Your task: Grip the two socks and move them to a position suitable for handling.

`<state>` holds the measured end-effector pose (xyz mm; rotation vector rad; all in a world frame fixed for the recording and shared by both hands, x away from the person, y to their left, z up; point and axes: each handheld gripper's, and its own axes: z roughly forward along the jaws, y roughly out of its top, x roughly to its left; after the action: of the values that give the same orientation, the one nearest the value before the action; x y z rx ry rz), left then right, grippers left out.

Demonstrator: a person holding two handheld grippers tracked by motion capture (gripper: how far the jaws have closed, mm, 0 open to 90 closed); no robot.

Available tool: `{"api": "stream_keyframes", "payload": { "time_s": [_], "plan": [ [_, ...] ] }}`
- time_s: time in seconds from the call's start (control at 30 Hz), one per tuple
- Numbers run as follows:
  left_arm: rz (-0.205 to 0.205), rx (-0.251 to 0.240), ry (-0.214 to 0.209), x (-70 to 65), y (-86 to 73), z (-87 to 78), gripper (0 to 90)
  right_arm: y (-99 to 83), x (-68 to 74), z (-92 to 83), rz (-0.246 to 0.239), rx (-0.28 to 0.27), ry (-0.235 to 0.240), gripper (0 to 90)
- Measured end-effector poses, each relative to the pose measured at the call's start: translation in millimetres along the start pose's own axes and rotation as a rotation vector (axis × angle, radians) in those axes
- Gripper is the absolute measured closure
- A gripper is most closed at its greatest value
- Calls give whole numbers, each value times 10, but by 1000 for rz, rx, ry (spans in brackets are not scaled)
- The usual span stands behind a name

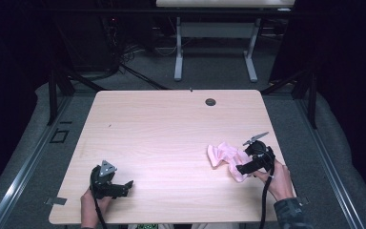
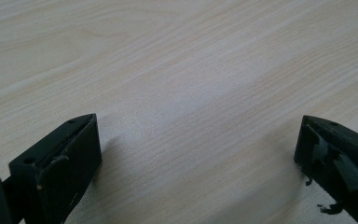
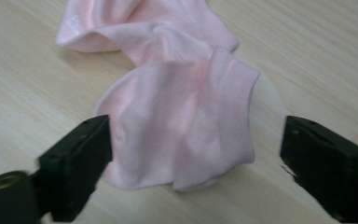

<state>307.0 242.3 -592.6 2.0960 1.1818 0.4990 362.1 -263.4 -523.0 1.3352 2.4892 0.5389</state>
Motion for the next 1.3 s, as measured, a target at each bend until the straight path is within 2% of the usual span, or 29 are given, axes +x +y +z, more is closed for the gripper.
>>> {"api": "stream_keyframes", "payload": {
  "time_s": [0.2, 0.37, 0.53, 0.63, 0.73, 0.77, 0.83, 0.9, 1.0, 1.07, 1.3],
  "plan": [
    [0, 0, 1, 0, 0, 0, 3, 49, -12, 171, 10, 45, 9, 216],
    [0, 0, 1, 0, 0, -1, 3, 31, -7, 278, 10, 111, 6, 375],
    [-1, 0, 1, -2, -1, -1, 3, -14, -15, 280, 14, 114, 9, 473],
    [-1, 0, 2, -2, -1, -1, 3, -36, 6, 259, 11, 110, 14, 606],
    [-1, 0, 2, -2, -1, -1, 4, -50, 15, 261, 38, 93, 29, 664],
    [-2, 0, 2, -2, -1, -1, 3, -55, -1, 248, 48, 106, 22, 707],
    [-1, 0, 2, -2, -1, -1, 3, -57, -10, 240, 44, 111, 13, 715],
    [-1, 0, 2, -2, -1, -1, 3, -74, -41, 211, 84, 90, 26, 731],
    [-1, 0, 1, -2, 0, -1, 4, -82, -71, 142, 104, 64, 9, 727],
    [-2, 0, 2, -2, -1, -1, 4, -75, -79, 105, 104, 68, 2, 725],
    [-2, 0, 1, -2, -1, -1, 3, -43, -101, -143, 126, 28, 35, 726]
  ]
}}
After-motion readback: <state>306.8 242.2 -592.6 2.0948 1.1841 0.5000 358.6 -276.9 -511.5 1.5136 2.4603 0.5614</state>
